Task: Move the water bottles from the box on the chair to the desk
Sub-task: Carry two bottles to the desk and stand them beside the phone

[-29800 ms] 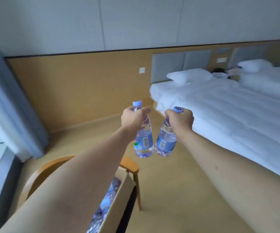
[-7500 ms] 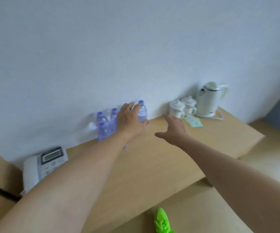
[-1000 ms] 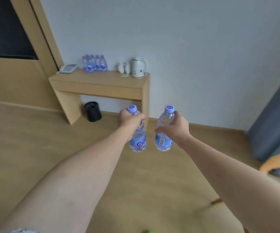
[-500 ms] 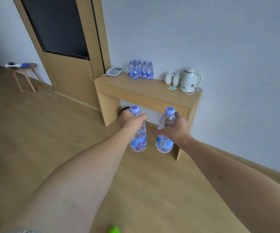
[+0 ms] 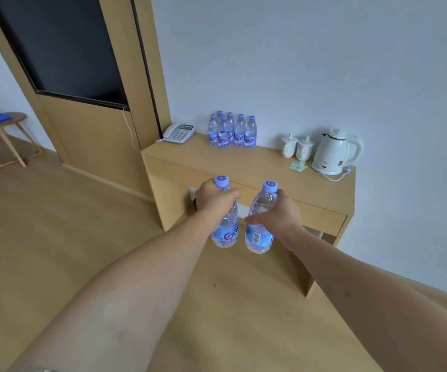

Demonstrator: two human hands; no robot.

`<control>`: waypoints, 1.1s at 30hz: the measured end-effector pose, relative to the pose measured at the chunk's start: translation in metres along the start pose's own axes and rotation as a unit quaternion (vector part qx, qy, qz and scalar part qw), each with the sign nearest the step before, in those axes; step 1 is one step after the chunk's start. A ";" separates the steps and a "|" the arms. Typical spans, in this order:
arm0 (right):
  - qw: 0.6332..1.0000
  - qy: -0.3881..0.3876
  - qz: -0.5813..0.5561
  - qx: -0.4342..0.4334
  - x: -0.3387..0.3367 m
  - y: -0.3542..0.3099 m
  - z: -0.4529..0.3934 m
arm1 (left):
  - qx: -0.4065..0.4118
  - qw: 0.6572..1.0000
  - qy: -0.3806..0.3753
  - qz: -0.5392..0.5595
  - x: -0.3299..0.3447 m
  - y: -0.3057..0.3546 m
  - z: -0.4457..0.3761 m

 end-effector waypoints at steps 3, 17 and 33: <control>1.000 0.010 0.008 0.010 0.020 -0.020 -0.048 | -0.010 1.000 -0.008 0.003 0.007 -0.019 -0.054; 0.999 0.013 -0.016 0.045 0.078 -0.081 -0.342 | -0.046 0.999 -0.016 -0.022 0.105 -0.091 -0.319; 0.995 0.027 0.021 0.092 0.127 -0.127 -0.567 | -0.034 0.992 -0.106 -0.056 0.205 -0.143 -0.549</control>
Point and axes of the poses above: each hand's wrist, its own z-axis away from the middle knuckle, its own x-axis out of the palm, y = z × x, the point moved 3 cm from there along -z, towards the middle knuckle, and after that the axes turned 14 degrees about x, right-handed, at the moved point
